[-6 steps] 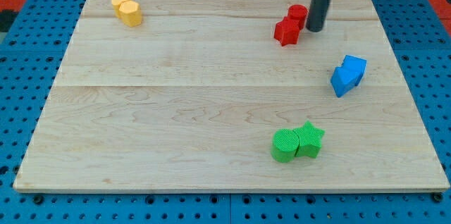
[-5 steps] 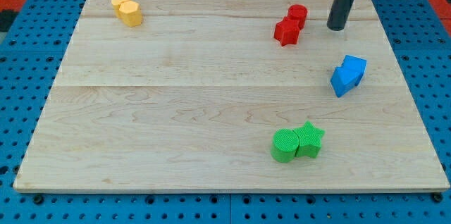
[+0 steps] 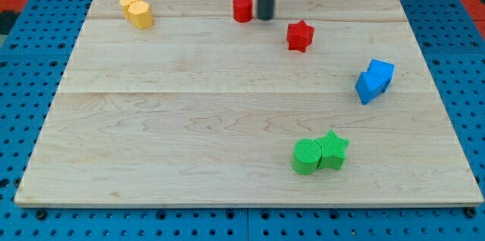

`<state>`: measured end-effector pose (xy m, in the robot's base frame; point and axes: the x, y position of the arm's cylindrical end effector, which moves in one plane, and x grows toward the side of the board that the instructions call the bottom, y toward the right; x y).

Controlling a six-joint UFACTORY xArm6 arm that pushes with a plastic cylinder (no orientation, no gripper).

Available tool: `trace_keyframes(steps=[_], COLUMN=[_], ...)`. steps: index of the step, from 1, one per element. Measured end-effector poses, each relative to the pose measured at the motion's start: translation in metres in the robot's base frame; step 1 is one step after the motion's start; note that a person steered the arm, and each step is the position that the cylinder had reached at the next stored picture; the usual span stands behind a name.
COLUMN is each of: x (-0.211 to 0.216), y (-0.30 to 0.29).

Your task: Move the red circle towards the top center

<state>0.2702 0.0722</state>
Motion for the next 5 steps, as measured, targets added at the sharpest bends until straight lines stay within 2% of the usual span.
trace_keyframes(steps=[1, 2, 5], x=[-0.002, 0.054, 0.056], y=[0.104, 0.100, -0.061])
